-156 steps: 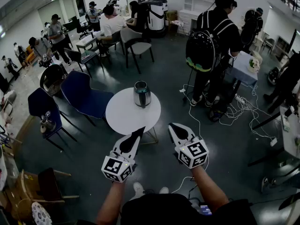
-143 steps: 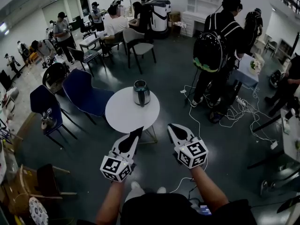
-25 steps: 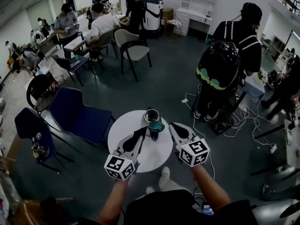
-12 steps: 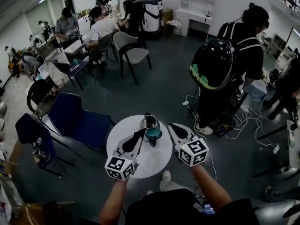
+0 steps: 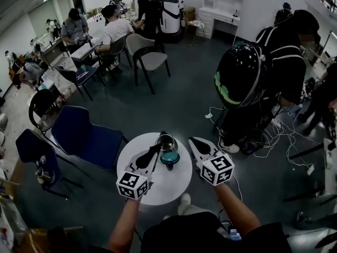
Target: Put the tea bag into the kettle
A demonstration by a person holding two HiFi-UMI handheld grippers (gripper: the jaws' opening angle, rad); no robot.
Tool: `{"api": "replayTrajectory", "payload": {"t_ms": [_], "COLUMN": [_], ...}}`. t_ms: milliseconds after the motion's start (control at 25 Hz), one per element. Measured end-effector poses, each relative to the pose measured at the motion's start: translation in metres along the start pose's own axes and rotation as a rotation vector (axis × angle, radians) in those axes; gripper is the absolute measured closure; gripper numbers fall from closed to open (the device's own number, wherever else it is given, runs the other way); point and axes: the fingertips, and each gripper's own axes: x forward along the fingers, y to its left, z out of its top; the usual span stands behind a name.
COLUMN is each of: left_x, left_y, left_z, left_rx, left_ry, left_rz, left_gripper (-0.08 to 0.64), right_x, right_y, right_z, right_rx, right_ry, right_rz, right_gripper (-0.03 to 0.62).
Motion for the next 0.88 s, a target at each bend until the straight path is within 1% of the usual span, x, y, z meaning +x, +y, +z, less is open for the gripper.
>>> {"api": "replayTrajectory", "payload": {"t_ms": [120, 160, 280, 320, 520, 600, 760, 880], "left_x": [0.014, 0.02, 0.039, 0.045, 0.064, 0.068, 0.077, 0.084], "left_y": [0.005, 0.005, 0.01, 0.012, 0.026, 0.029, 0.035, 0.043], "left_z": [-0.006, -0.009, -0.02, -0.023, -0.034, -0.036, -0.038, -0.046], "left_rx": [0.023, 0.049, 0.163, 0.187, 0.241, 0.267, 0.31, 0.37], "left_ry": [0.035, 0.051, 0.107, 0.121, 0.18, 0.199, 0.227, 0.272], "left_rz": [-0.004, -0.007, -0.012, -0.016, -0.031, -0.051, -0.077, -0.085], "left_gripper": [0.517, 0.516, 0.517, 0.516, 0.517, 0.517, 0.517, 0.517], "right_x": [0.01, 0.013, 0.024, 0.027, 0.04, 0.044, 0.049, 0.055], "right_y": [-0.009, -0.012, -0.024, -0.027, -0.036, -0.038, -0.043, -0.046], "right_z": [-0.001, -0.002, -0.006, -0.008, -0.015, -0.015, -0.019, -0.024], "right_rx": [0.006, 0.004, -0.005, -0.007, 0.0, 0.012, -0.002, 0.001], "right_ry": [0.009, 0.013, 0.025, 0.029, 0.049, 0.049, 0.056, 0.06], "right_rz": [0.01, 0.014, 0.025, 0.029, 0.05, 0.054, 0.058, 0.061], "right_gripper": [0.575, 0.575, 0.575, 0.575, 0.575, 0.575, 0.575, 0.575]}}
